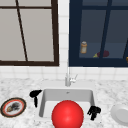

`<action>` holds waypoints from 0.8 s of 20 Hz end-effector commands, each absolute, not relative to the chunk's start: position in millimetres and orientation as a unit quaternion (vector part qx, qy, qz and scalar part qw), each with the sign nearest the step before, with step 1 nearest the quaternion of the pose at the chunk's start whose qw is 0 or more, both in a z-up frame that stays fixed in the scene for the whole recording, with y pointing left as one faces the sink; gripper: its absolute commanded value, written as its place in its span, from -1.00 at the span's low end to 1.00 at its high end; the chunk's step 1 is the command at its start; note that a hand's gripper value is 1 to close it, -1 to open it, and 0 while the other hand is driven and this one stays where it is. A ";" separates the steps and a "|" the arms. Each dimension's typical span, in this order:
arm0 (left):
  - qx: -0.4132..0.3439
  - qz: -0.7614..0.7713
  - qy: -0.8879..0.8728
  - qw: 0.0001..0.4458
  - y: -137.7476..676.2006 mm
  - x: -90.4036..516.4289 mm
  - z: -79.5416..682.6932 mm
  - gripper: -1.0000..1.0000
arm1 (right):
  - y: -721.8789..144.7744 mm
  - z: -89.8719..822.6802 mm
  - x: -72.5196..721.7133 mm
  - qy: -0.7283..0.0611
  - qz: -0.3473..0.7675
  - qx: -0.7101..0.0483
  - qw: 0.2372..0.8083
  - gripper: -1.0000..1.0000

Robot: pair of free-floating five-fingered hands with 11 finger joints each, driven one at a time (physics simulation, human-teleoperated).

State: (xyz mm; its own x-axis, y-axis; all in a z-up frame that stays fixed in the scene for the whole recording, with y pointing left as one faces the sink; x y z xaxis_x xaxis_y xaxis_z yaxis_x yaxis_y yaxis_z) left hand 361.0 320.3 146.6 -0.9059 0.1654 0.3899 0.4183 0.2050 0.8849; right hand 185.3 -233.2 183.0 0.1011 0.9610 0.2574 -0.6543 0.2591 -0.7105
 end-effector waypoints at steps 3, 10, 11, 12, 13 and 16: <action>-0.183 -0.609 -0.763 0.112 355.9 342.8 147.8 -1.00 | -233.2 183.0 185.3 -0.355 0.569 -0.216 0.710 0.00; -0.190 -0.609 -0.761 0.117 401.0 325.6 157.8 -1.00 | -233.2 183.0 185.3 -0.355 0.569 -0.216 0.710 0.00; -0.189 -0.610 -0.760 0.117 407.4 323.2 159.2 -1.00 | -233.2 183.0 185.3 -0.355 0.569 -0.216 0.710 0.00; -0.190 -0.611 -0.760 0.117 413.9 320.9 160.9 -1.00 | -233.2 183.0 185.3 -0.355 0.569 -0.216 0.710 0.00; -0.190 -0.610 -0.760 0.118 420.4 318.6 162.6 -1.00 | -233.2 183.0 185.3 -0.355 0.569 -0.216 0.710 0.00; -0.191 -0.611 -0.757 0.127 438.9 314.3 168.0 -1.00 | -233.2 183.0 185.3 -0.355 0.569 -0.216 0.710 0.00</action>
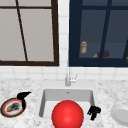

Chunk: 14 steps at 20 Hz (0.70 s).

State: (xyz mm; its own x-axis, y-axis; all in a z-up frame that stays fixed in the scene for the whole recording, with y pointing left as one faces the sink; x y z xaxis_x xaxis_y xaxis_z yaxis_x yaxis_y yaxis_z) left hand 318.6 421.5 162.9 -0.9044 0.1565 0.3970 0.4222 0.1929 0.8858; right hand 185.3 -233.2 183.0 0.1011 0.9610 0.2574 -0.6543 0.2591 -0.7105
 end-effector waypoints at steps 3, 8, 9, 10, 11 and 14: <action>-0.200 -0.611 -0.752 0.146 457.5 314.8 175.2 -1.00 | -233.2 183.0 185.3 -0.355 0.569 -0.216 0.710 0.00; -0.193 -0.628 -0.734 0.171 477.4 315.2 175.0 -1.00 | -233.2 183.0 185.3 -0.355 0.569 -0.216 0.710 0.00; -0.190 -0.637 -0.726 0.175 478.4 315.2 172.8 -1.00 | -233.2 183.0 185.3 -0.355 0.569 -0.216 0.710 0.00; -0.190 -0.640 -0.724 0.176 483.2 315.2 171.9 -1.00 | -233.2 183.0 185.3 -0.355 0.569 -0.216 0.710 0.00; -0.186 -0.641 -0.724 0.173 487.6 312.8 166.4 -1.00 | -233.2 183.0 185.3 -0.355 0.569 -0.216 0.710 0.00; -0.181 -0.657 -0.711 0.173 498.6 309.0 159.7 -1.00 | -233.2 183.0 185.3 -0.355 0.569 -0.216 0.710 0.00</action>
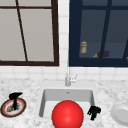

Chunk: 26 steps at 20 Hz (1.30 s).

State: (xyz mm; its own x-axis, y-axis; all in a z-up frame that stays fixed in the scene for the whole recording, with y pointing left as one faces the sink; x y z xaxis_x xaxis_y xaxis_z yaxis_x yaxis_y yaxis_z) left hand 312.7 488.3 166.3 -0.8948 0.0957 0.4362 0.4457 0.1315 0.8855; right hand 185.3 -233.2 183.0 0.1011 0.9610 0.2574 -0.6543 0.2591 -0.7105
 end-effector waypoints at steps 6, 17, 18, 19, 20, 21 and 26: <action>-0.203 -0.658 -0.704 0.172 530.4 285.4 140.3 -1.00 | -233.2 183.0 185.3 -0.355 0.569 -0.216 0.710 0.00; -0.216 -0.635 -0.720 0.179 568.6 299.2 104.2 -1.00 | -233.2 183.0 185.3 -0.355 0.569 -0.216 0.710 0.00; -0.225 -0.630 -0.719 0.188 571.7 303.1 104.5 -1.00 | -233.2 183.0 185.3 -0.355 0.569 -0.216 0.710 0.00; -0.234 -0.626 -0.718 0.196 572.6 305.6 105.6 -1.00 | -233.2 183.0 185.3 -0.355 0.569 -0.216 0.710 0.00; -0.240 -0.624 -0.716 0.201 573.1 307.4 106.5 -1.00 | -233.2 183.0 185.3 -0.355 0.569 -0.216 0.710 0.00; -0.244 -0.623 -0.715 0.203 573.0 309.0 107.5 -1.00 | -233.2 183.0 185.3 -0.355 0.569 -0.216 0.710 0.00; -0.260 -0.617 -0.711 0.214 573.9 317.1 109.1 -1.00 | -233.2 183.0 185.3 -0.355 0.569 -0.216 0.710 0.00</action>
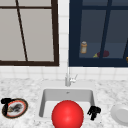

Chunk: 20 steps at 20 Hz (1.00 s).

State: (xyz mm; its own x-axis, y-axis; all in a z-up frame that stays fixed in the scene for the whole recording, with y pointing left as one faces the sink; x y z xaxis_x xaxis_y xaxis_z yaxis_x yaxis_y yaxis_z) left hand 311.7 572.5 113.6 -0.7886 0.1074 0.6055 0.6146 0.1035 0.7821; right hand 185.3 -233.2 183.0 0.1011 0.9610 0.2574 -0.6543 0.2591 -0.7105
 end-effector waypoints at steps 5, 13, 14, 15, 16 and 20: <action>-0.247 -0.638 -0.696 0.219 558.6 309.3 112.1 -1.00 | -233.2 183.0 185.3 -0.355 0.569 -0.216 0.710 0.00; -0.250 -0.628 -0.705 0.215 556.2 290.9 114.8 -1.00 | -233.2 183.0 185.3 -0.355 0.569 -0.216 0.710 0.00; -0.249 -0.631 -0.702 0.216 554.4 286.2 115.7 -1.00 | -233.2 183.0 185.3 -0.355 0.569 -0.216 0.710 0.00; -0.249 -0.631 -0.702 0.216 553.1 282.9 116.6 -1.00 | -233.2 183.0 185.3 -0.355 0.569 -0.216 0.710 0.00; -0.249 -0.630 -0.703 0.216 552.9 279.2 116.2 -1.00 | -233.2 183.0 185.3 -0.355 0.569 -0.216 0.710 0.00; -0.255 -0.628 -0.700 0.223 551.9 282.6 116.7 -1.00 | -233.2 183.0 185.3 -0.355 0.569 -0.216 0.710 0.00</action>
